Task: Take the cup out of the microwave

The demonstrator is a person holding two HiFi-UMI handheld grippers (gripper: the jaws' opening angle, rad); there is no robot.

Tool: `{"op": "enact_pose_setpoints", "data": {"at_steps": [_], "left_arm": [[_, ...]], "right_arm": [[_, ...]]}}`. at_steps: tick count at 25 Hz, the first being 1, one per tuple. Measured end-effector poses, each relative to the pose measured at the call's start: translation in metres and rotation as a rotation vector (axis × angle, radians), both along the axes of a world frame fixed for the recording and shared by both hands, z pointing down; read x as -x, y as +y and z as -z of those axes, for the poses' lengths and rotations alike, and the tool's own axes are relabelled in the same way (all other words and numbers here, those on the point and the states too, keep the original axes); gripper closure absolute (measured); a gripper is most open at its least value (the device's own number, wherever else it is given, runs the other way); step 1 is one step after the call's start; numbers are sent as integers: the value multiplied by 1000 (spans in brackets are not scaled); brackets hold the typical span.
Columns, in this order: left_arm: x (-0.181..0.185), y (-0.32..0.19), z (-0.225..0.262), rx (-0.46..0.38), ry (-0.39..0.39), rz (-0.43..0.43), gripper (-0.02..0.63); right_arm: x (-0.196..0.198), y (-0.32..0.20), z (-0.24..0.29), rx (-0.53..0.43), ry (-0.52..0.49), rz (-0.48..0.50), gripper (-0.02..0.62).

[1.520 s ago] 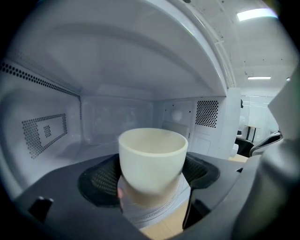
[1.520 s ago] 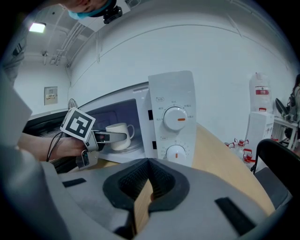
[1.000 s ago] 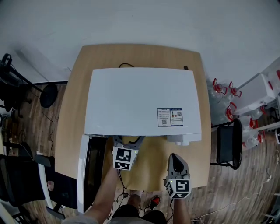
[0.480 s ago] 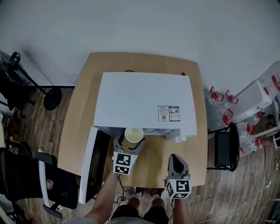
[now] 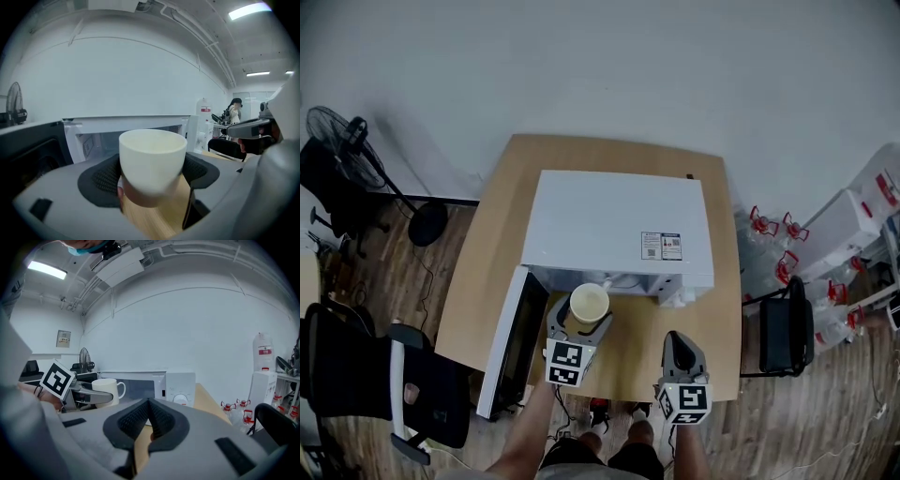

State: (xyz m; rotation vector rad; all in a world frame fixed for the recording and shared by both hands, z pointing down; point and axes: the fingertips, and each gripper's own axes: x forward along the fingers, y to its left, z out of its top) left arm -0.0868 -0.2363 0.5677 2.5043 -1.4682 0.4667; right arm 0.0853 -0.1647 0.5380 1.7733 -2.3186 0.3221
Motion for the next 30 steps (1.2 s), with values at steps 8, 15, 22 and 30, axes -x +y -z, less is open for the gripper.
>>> {"op": "enact_pose_setpoints", "data": {"at_steps": [8,15,22,30], "left_arm": [[8,24,45,-36,-19,27,196],[18,47,79,-72,-24,38,196],[31,68,109,-102,-34,43,196],[44,89,124,-115,-7,55,196]], "right_arm": [[0,5,35,-60,-1,25,582],[0,8,65,-118,12,39,582],[8,17,86,-160,9,57,582],[17,28,97,-182,11,73,582]]}}
